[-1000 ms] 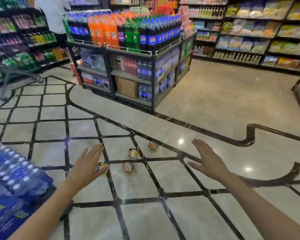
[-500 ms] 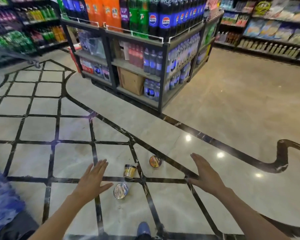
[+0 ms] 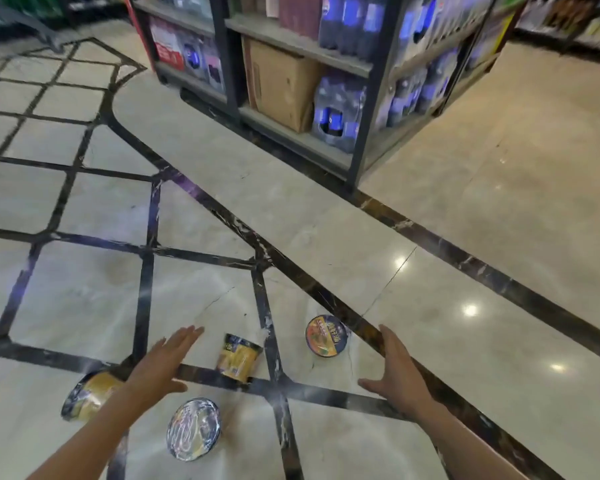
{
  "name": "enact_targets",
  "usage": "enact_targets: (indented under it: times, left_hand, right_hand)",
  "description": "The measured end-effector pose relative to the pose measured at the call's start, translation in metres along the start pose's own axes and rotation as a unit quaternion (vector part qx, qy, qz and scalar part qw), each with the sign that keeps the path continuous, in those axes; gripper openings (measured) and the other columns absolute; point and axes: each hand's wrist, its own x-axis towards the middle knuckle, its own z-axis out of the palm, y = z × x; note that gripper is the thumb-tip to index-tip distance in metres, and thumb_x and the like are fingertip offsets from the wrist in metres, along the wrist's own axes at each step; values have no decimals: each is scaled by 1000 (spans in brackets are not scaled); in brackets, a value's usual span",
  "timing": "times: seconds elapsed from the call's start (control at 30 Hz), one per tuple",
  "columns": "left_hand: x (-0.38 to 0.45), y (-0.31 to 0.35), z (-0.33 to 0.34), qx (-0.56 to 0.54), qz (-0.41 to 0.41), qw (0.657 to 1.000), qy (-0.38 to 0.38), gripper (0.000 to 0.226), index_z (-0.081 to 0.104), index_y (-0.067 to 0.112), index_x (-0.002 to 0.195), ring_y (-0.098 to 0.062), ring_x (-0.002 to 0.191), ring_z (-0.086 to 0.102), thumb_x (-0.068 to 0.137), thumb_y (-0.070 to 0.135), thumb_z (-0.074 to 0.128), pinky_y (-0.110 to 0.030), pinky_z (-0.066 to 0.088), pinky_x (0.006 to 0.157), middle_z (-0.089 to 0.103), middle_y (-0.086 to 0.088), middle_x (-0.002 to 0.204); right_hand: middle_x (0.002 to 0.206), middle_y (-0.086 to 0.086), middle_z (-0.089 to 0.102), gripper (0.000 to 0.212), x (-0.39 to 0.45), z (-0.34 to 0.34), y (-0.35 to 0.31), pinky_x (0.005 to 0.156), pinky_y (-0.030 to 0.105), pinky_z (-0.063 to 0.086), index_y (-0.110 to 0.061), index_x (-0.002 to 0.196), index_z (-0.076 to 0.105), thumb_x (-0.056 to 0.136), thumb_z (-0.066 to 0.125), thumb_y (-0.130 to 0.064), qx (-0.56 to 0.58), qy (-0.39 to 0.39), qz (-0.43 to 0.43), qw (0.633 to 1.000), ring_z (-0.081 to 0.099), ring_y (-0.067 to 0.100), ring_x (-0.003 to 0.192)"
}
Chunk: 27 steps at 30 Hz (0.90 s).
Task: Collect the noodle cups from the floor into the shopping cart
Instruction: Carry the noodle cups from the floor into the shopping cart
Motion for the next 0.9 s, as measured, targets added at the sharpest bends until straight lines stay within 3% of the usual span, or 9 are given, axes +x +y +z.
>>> enact_targets:
  times: [0.2,0.3,0.37,0.5,0.57,0.63,0.77,0.9]
  left_hand:
    - [98,-36,122,1,-17,999,-40,124,-7,26,151,-21,143,25,67,25,85,-29,27,111,7,-3,160]
    - [129,-49,165,-19,-10,1000,-14,130,-4,33,149,-23,138,35,58,30,90,-32,32,109,13,-2,160]
    - [142,-55,185,-69,-8,998,3,134,1,34,150,-23,133,42,52,31,92,-32,38,104,21,0,158]
    - [153,-58,209,-176,0,984,40,132,4,44,146,-23,113,59,50,31,94,-31,47,90,35,3,150]
    - [154,-56,218,-238,13,969,66,132,2,52,141,-25,111,60,49,29,94,-35,50,90,38,8,142]
    - [155,-51,225,-283,-10,956,82,132,4,47,142,-24,115,57,45,37,94,-37,48,93,40,9,138]
    - [159,-46,231,-339,-33,936,87,126,16,44,138,-20,118,56,32,82,73,-33,43,100,43,13,136]
    - [152,-43,229,-411,-69,908,32,144,10,40,147,-18,129,46,27,73,83,-46,40,107,38,2,148]
  right_hand:
    - [159,2,16,124,111,122,79,110,27,30,-15,151,6,61,88,-36,11,21,31,999,24,19,143]
    - [151,1,30,120,142,164,98,102,20,31,-14,149,14,58,91,-28,60,34,15,998,33,19,138]
    - [145,1,38,115,157,184,104,95,15,29,-15,147,21,56,92,-22,96,38,-11,995,38,18,133]
    - [142,2,44,111,174,217,106,94,19,36,-17,143,25,56,92,-20,160,58,-6,985,45,21,128]
    - [138,3,48,108,177,228,105,91,21,40,-18,142,26,56,92,-20,193,84,4,978,49,22,125]
    - [137,6,49,104,179,234,104,88,18,41,-16,140,28,57,91,-17,213,108,1,971,49,23,123]
    - [137,4,49,101,185,241,101,79,1,35,-16,139,31,58,91,-19,232,120,-8,965,48,16,120]
    - [127,-9,47,100,184,241,103,76,-2,35,-19,138,31,58,91,-20,257,112,-3,960,47,7,114]
